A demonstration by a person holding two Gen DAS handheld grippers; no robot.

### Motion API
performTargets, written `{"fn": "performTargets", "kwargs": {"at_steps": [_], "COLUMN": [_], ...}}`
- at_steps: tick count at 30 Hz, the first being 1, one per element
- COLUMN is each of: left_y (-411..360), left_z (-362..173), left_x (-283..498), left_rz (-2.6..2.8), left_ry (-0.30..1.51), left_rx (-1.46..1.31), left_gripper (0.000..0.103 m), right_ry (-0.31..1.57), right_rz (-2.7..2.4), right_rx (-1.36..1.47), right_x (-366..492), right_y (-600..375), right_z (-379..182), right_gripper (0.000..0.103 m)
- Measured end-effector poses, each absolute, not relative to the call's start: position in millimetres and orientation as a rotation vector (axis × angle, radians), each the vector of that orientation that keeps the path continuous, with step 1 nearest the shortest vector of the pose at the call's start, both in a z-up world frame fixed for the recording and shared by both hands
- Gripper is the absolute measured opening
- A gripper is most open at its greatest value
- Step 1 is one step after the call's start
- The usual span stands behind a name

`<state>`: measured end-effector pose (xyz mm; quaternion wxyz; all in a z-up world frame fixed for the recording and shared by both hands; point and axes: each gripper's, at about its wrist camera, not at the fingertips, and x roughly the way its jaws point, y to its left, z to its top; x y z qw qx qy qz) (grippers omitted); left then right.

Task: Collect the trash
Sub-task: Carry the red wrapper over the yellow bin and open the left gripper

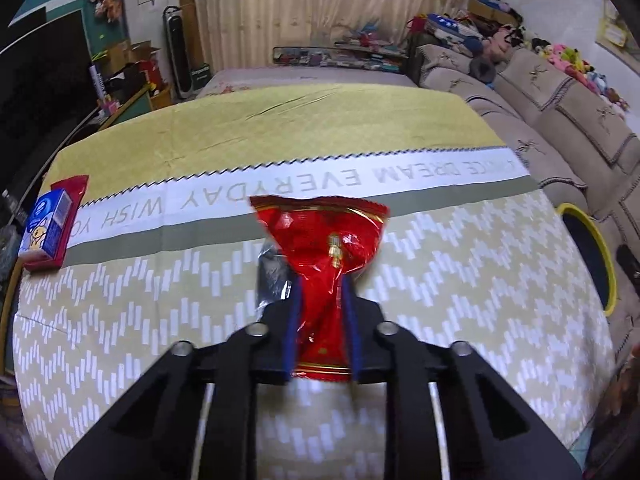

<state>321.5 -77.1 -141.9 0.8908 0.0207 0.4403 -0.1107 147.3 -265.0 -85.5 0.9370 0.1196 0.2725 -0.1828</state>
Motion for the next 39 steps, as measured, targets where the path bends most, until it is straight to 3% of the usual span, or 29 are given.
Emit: {"fn": "performTargets", "kwargs": {"at_steps": [22, 39], "left_y": [-189, -400], "left_z": [-108, -93], "left_x": [298, 284], "left_rz": [-0.485, -0.803], "left_ry": [0.864, 0.858], "left_rx": [0.162, 0.289], "left_gripper": [0.015, 0.015], "right_ry": [0.453, 0.384], "right_rz": [-0.401, -0.639], "right_rx": [0.325, 0.423], "right_x": [96, 6], "right_y": [-302, -406], "right_z": [-69, -69], "right_gripper": [0.082, 0.082]}}
